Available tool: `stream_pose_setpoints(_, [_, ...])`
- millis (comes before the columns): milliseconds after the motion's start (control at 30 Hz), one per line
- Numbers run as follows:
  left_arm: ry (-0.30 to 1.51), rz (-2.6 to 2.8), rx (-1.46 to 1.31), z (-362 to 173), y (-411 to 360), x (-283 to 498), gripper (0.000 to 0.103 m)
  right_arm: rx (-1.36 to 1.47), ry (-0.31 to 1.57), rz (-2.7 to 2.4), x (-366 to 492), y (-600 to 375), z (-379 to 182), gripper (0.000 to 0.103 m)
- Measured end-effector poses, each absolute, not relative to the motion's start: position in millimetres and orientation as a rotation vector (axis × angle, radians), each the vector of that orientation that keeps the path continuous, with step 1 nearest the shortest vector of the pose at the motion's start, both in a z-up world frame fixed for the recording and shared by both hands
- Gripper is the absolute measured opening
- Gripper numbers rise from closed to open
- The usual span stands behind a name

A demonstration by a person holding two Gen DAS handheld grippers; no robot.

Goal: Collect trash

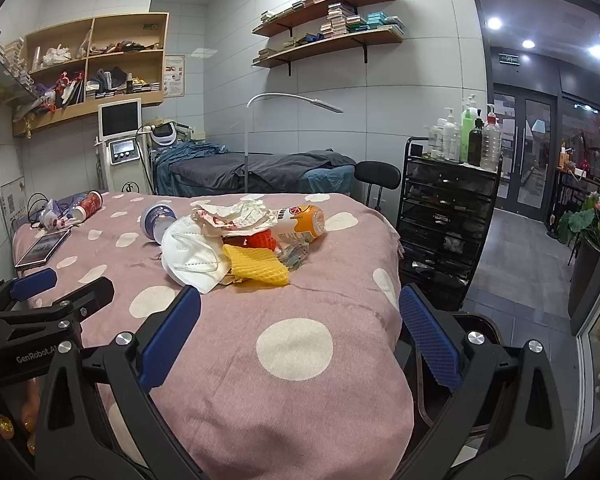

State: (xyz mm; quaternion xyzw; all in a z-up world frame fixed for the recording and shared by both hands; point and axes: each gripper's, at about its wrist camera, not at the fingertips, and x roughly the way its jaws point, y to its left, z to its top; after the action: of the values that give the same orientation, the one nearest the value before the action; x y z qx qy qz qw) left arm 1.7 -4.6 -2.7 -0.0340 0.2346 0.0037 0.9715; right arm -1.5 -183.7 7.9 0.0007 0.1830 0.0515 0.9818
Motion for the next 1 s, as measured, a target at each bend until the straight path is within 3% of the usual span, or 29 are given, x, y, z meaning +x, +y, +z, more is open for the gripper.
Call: stream_pose_setpoints(1000, [0.475,-0.004,-0.076,-3.6,-5.9,0.1,0.098,0.008,0.37,0.104,-4.4,-183.1,7.2,0.098])
